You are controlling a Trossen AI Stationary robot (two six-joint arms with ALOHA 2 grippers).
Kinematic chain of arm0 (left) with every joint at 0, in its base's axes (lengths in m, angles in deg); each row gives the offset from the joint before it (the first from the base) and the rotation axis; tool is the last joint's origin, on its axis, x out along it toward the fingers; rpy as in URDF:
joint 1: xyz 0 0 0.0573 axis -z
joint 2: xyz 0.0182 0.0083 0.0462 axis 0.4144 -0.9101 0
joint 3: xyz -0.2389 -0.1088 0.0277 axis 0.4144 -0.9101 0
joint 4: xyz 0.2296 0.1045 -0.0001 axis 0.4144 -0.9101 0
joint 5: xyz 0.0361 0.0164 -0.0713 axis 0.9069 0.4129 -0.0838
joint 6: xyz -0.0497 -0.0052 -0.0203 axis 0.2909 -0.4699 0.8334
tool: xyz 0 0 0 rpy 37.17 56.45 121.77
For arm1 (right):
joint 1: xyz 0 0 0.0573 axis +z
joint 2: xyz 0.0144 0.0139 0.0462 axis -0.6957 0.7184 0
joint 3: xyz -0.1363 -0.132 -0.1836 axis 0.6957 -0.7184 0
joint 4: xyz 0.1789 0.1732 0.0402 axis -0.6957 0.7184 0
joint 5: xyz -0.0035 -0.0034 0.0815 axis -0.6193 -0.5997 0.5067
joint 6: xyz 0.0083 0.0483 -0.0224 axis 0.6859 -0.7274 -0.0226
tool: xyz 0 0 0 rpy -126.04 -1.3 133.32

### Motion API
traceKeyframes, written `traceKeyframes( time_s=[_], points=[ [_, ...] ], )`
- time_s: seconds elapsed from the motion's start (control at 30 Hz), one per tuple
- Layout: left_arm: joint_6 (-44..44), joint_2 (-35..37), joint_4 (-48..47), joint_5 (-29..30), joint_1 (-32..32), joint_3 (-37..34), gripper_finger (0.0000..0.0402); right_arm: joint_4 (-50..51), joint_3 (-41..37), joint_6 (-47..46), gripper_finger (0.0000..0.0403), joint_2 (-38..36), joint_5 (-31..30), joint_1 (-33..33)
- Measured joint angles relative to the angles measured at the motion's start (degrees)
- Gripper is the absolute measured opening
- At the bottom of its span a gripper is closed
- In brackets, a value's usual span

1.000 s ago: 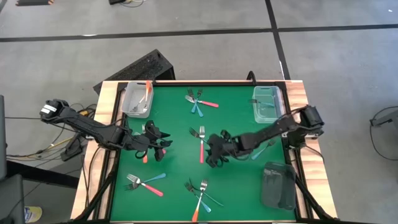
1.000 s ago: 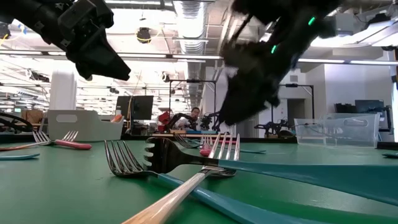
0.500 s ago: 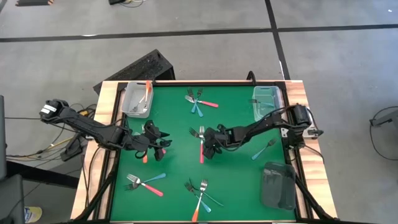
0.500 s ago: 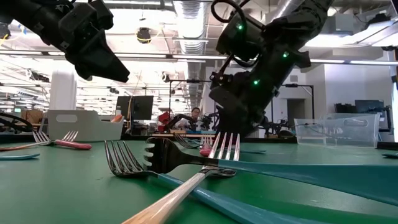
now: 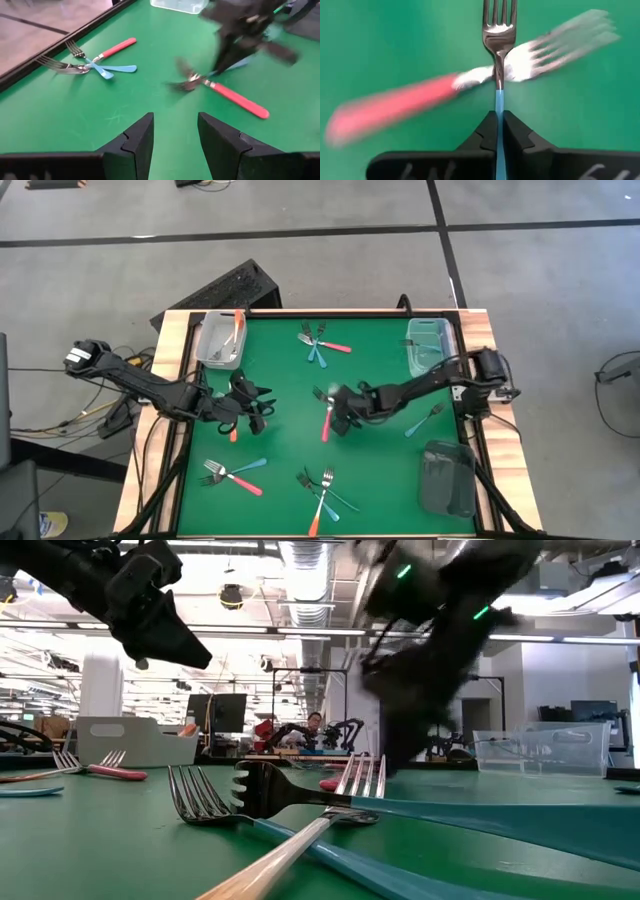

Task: Sort silverware by color (type)
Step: Put the blue fork into the transparent bin

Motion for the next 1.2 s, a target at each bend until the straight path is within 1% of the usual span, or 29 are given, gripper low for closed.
traceKeyframes(
  time_s=[0.1,0.17,0.2,0.27,0.37,0.47,0.6,0.67,0.73,0.83,0.9,1.03,1.1,1.2],
  points=[
    [-2.38,0.0,0.14,1.1,-0.04,-0.01,0.0139,5.93,0.34,-6.36,0.0017,-6.65,-3.4,3.7],
    [-3.07,0.0,0.36,2.58,-0.36,0.0,0.0139,11.71,0.43,-11.77,0.0017,-10.9,-7.72,6.61],
    [-3.46,0.0,0.52,3.2,-0.71,-0.02,0.0139,14.74,0.34,-14.54,0.0017,-12.51,-9.81,8.24],
    [-4.16,0.0,0.74,4.14,-1.56,0.0,0.0139,18.82,0.16,-20.46,0.0018,-15.07,-11.68,11.51],
    [-4.57,0.0,1.14,4.81,-3.2,-0.01,0.0139,25.67,0.4,-29.34,0.0018,-19.02,-11.89,16.92],
    [-4.55,0.0,1.37,4.88,-4.81,-0.02,0.0139,33.1,0.34,-39.26,0.0018,-21.27,-9.8,22.25],
    [-4.72,0.0,1.71,4.86,-6.8,-0.01,0.0139,39.63,0.34,-51.16,0.0018,-24.41,-8.17,29.55],
    [-5.52,0.0,1.91,4.87,-7.92,-0.02,0.0139,41.84,0.34,-56.14,0.0018,-25.72,-8.27,32.92],
    [-5.98,0.0,2.59,4.88,-8.97,-0.01,0.0139,43.95,0.34,-60.11,0.0018,-26.75,-9.63,35.8],
    [-6.12,0.0,3.6,4.79,-10.23,-0.01,0.0139,48.6,0.34,-65.82,0.0018,-28.14,-10.97,39.11],
    [-6.41,0.01,4.29,4.57,-10.85,0.0,0.0139,51.36,0.34,-69.22,0.0018,-28.79,-8.04,41.11],
    [-7.57,0.0,4.35,3.68,-11.13,-0.02,0.0139,53.53,0.36,-74.52,0.0018,-29.79,2.17,45.18],
    [-7.8,0.0,4.34,3.72,-11.11,-0.02,0.0139,54.2,0.38,-77.25,0.0018,-30.37,4.65,47.2],
    [-7.82,0.0,4.4,4.73,-11.11,-0.01,0.0139,54.51,1.02,-80.91,0.0018,-31.15,5.34,50.34]
  ],
)
